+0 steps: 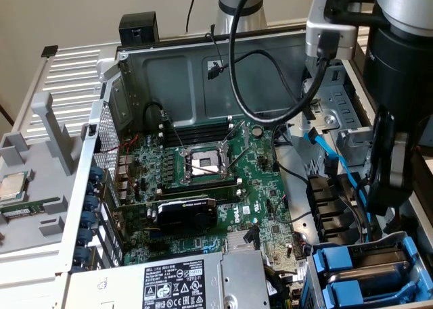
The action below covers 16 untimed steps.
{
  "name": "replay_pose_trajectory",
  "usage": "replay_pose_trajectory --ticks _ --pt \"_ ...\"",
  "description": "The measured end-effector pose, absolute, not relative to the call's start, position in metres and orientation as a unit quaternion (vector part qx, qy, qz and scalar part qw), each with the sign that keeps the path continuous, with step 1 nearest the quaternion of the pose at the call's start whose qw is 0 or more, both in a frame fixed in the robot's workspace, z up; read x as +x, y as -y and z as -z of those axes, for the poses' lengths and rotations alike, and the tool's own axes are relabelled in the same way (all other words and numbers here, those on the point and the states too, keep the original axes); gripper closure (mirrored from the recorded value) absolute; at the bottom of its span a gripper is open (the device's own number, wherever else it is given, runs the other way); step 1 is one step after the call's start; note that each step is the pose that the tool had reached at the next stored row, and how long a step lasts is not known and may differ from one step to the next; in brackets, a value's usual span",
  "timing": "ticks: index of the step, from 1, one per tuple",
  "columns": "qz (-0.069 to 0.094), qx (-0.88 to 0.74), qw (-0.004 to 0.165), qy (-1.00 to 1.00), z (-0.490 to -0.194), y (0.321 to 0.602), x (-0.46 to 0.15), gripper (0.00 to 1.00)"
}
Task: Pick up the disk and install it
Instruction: 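Insert the first disk wire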
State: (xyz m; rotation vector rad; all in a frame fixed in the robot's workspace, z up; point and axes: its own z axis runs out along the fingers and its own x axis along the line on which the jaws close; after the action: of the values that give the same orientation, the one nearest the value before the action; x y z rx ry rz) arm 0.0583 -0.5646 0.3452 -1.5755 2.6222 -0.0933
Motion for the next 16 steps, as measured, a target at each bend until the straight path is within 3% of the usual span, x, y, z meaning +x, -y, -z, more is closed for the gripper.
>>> replay_pose_trajectory --ticks 10,16 --pt "0.042 -0.514 0.044 -0.855 -0.345 0.553 0.057 0.65" --pt "0.061 -0.515 0.043 -0.854 -0.345 0.549 0.051 0.65"
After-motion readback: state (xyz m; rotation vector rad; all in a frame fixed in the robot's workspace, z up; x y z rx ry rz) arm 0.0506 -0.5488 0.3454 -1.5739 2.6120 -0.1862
